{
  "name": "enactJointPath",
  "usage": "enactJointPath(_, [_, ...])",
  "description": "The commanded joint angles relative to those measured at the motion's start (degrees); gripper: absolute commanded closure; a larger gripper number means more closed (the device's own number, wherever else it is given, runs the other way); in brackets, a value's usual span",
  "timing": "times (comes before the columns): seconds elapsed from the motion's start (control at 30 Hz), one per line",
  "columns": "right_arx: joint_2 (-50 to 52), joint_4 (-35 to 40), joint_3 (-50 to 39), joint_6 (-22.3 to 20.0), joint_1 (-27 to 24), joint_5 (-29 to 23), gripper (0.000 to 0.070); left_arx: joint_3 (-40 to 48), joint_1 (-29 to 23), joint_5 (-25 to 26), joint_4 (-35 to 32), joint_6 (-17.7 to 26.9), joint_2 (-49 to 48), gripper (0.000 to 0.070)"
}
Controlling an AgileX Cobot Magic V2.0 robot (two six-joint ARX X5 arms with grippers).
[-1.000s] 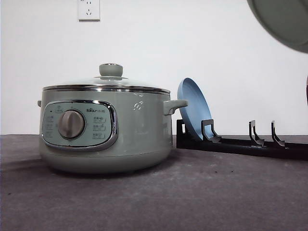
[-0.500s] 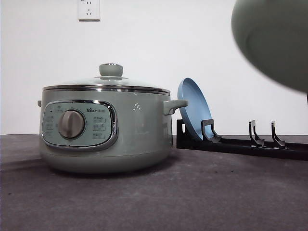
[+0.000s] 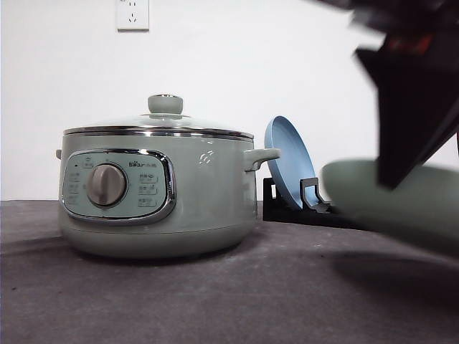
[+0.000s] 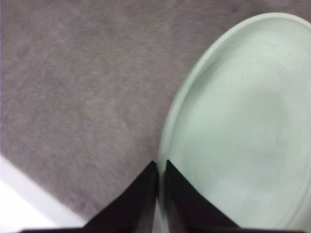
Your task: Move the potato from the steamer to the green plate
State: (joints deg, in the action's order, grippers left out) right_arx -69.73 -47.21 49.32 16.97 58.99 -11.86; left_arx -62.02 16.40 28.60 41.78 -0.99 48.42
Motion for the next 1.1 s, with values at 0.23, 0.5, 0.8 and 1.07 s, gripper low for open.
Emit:
enactJointPath(0.23, [-13.0, 2.6, 0.4, 1.7, 6.7, -3.7, 0.0693, -1.0, 0.2, 0.4, -0.4, 0.1, 0.7, 0.0028])
enactJointPath(0.5, [-17.1, 4.4, 0.6, 3.7, 9.2, -4.7, 0.0667, -1.0, 0.2, 0.4, -0.4, 0.2, 0.7, 0.0028])
enactJointPath(0.8, [-11.8, -0.9, 6.4, 1.6, 7.7, 0.3, 0.0418, -1.0, 0.2, 0.4, -0.4, 0.2, 0.7, 0.0028])
enactJointPath(1.07, [-1.6, -6.0, 14.1, -0.1, -1.7, 4.1, 0.0199, -1.0, 0.2, 0.4, -0.4, 0.1, 0.7, 0.0028])
